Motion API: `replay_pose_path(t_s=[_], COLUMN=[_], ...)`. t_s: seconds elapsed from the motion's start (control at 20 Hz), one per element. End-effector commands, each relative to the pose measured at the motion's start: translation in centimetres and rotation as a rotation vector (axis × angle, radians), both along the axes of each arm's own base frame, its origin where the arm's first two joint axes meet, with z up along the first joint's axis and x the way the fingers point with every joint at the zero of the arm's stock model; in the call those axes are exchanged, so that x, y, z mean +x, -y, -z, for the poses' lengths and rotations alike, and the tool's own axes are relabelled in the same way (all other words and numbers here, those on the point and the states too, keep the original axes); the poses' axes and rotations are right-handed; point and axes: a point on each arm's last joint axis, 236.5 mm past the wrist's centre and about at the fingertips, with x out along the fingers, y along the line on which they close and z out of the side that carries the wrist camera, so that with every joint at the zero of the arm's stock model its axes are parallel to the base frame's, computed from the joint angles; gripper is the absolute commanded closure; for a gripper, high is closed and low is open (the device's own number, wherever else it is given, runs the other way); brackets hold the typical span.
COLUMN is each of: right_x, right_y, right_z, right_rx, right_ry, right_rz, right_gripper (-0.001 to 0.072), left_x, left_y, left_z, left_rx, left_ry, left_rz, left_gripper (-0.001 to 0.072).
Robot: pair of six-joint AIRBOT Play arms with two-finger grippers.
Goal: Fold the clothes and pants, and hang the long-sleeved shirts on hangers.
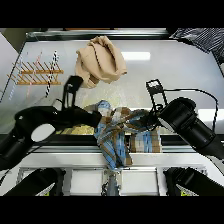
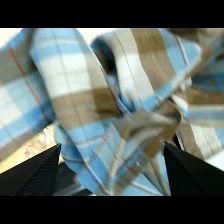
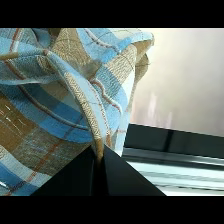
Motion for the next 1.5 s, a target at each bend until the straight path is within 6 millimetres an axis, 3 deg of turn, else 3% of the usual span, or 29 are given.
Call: replay_pose_path(t_s=[0.0,0.1,0.35,0.5,1.0,1.2,1.45], right_x=[-0.1,-0.1,-0.1,-0.1,-0.1,-0.1,-0.1], right_y=[-0.2,-0.2,-0.2,-0.2,-0.2,-0.2,-0.2], right_z=[0.1,0.1,0.1,0.1,0.1,0.1,0.1], right_rx=[0.009,0.009,0.009,0.009,0.009,0.009,0.007], right_ry=[-0.004,-0.004,-0.004,-0.004,-0.005,-0.004,-0.006], right_rz=[-0.003,-0.003,-0.003,-0.003,-0.003,-0.003,-0.003], right_gripper=[0.0695,0.0695,0.0695,0.0695,0.0695,0.0695,0.0695], left_x=[4.1,7.0,14.1,17.2,26.0,27.0,27.8], left_y=[-5.0,-9.1,-20.9,-26.1,-33.0,-34.3,-35.2], left_z=[-2.3,-1.1,5.5,8.9,17.4,21.5,23.6], left_rx=[0.038,0.099,0.227,0.294,0.598,0.619,0.631], left_ry=[0.063,0.045,-0.008,0.008,-0.103,-0.197,-0.268], left_rz=[-0.11,-0.186,-0.416,-0.496,-0.44,-0.449,-0.466], left_gripper=[0.0016,0.0016,0.0018,0.0026,0.0026,0.0026,0.0026])
